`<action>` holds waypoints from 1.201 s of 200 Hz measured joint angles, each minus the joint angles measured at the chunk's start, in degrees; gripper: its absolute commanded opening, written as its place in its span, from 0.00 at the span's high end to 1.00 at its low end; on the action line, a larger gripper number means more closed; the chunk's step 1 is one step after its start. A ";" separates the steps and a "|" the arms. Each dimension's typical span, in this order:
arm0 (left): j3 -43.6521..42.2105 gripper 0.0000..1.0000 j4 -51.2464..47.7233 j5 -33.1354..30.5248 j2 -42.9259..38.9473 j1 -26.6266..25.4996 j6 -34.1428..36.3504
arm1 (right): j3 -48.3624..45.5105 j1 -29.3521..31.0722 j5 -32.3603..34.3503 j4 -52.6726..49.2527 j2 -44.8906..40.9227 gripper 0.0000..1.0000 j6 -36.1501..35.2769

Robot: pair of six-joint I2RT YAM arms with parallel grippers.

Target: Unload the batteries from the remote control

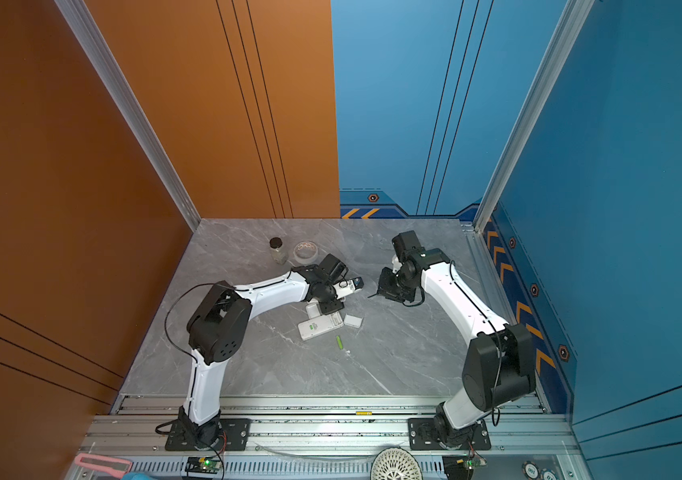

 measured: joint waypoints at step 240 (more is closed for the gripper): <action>-0.57 0.61 -4.92 3.17 -0.42 7.80 8.00 | 0.02 3.37 -0.33 0.02 -0.70 1.00 -0.39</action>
